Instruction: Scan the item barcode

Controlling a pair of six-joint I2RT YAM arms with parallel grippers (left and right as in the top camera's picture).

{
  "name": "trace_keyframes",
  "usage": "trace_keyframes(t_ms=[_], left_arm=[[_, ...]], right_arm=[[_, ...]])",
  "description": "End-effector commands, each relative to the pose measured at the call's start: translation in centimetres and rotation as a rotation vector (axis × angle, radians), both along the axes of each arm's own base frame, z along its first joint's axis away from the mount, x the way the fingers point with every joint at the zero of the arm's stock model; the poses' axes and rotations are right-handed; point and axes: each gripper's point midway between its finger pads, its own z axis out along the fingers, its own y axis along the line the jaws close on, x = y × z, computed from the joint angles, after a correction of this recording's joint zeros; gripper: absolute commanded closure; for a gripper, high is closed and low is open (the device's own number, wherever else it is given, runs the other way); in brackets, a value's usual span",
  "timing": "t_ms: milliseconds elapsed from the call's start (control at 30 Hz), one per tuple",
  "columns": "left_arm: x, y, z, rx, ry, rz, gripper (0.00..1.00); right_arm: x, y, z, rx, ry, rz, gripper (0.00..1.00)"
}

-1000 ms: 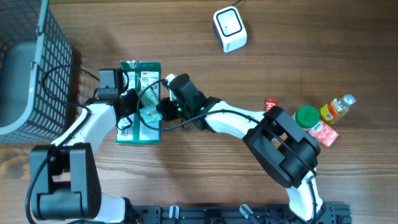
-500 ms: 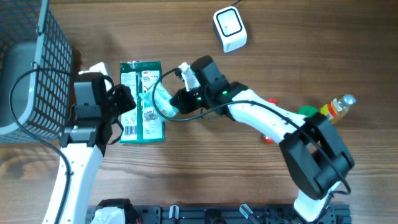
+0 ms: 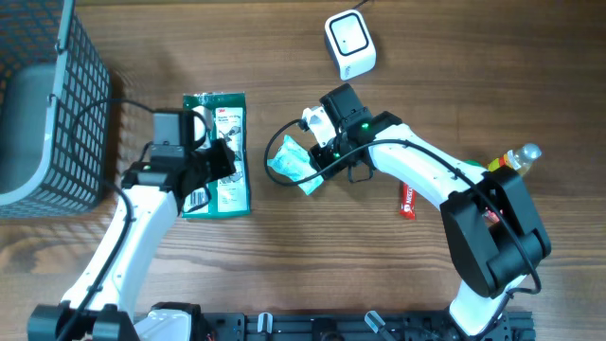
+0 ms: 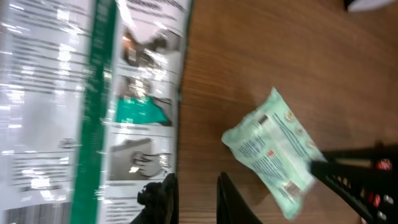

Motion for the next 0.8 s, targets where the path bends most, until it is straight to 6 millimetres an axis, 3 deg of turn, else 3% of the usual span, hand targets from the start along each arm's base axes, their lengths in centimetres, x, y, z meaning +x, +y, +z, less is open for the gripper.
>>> trace_keyframes(t_ms=[0,100,200,233,300,400,567,633,767], left_arm=[[0.0,-2.4,0.1,-0.035,-0.009,-0.075,0.86],[0.1,-4.6,1.1,-0.128,-0.041,-0.144,0.87],[0.6,-5.8,2.3,-0.196,-0.083,-0.179,0.92],[1.0,-5.9,2.6,-0.197,-0.105,-0.181,0.96],[2.0,-6.1,3.2,-0.199,-0.157,-0.186,0.96],[2.9,-7.9,3.4,-0.211,-0.207,-0.232,0.96],[3.3,-12.8,-0.3,-0.227,-0.161,-0.282,0.96],[3.7,-13.1,-2.3,-0.180,-0.145,-0.270,0.96],[3.9,-11.7,-5.4,-0.099,-0.088,-0.220,0.96]], right_arm=[[1.4,-0.1,1.2,0.016,-0.034,-0.100,0.51],[3.2,0.3,2.7,0.121,-0.007,-0.237,0.43],[3.5,1.1,4.3,0.252,0.065,-0.256,0.50],[3.7,0.7,4.3,0.264,0.083,-0.284,0.56],[3.9,-0.1,4.1,0.255,0.094,-0.311,0.58],[4.1,-1.8,3.3,0.234,0.116,-0.361,0.50],[4.0,-4.7,2.3,0.208,0.194,-0.475,0.46],[3.8,-5.6,1.9,0.230,0.236,-0.505,0.43],[2.2,-5.5,1.1,0.260,0.308,-0.493,0.42]])
